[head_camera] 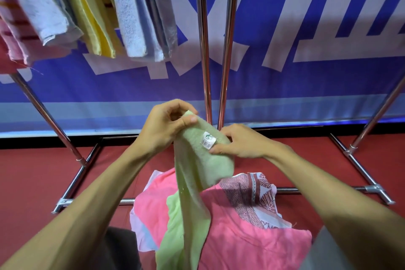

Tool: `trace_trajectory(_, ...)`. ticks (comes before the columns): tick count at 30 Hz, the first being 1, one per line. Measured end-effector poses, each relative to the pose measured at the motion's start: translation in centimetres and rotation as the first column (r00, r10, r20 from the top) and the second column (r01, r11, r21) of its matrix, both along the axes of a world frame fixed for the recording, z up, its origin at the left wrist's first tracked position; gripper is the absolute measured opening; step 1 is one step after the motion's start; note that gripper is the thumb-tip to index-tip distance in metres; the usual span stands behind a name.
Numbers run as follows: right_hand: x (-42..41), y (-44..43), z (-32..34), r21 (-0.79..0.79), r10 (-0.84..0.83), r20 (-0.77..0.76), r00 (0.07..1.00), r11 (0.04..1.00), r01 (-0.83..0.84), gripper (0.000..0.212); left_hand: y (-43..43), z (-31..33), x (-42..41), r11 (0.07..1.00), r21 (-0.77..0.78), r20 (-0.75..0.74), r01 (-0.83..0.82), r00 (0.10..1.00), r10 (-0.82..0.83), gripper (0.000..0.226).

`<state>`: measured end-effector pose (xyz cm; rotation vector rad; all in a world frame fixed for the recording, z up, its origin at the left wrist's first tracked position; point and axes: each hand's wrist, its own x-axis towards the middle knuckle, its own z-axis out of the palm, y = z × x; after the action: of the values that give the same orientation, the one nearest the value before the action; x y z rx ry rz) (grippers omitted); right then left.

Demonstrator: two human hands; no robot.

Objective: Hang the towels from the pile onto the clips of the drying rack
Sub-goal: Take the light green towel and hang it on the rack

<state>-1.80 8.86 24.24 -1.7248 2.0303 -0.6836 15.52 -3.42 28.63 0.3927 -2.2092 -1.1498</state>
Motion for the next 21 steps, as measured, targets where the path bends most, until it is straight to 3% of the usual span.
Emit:
trace_trajectory(3,-1.4,0.6,-0.3,0.002,-0.07,-0.022,0.997,0.998,0.07,0.048,-0.6,-0.2,0.5,0.951,-0.307,0.167,-0.049,0.98,0.105,0.023)
trace_trajectory(7,-2.1,1.4,-0.4,0.056,-0.133,0.082,0.988,0.99,0.128,0.047,-1.2,-0.7,0.5,0.883,-0.458,0.197,-0.102,0.957,0.213,0.023)
trace_trajectory(11,-2.8,1.4,-0.2,-0.041,-0.218,0.22,0.951,0.972,0.233,0.035,-1.7,-0.7,0.5,0.856,-0.485,0.149,-0.182,0.947,0.286,0.012)
trace_trajectory(18,-3.0,1.0,1.0,-0.189,-0.444,0.17,0.88,0.862,0.471,0.017,-2.1,-1.5,0.5,0.869,-0.442,0.198,-0.223,0.92,0.337,0.012)
trace_trajectory(21,-2.6,0.9,1.5,-0.257,-0.495,0.328,0.804,0.773,0.581,0.023,-2.3,-1.2,0.5,0.865,-0.429,0.146,-0.259,0.926,0.349,0.009)
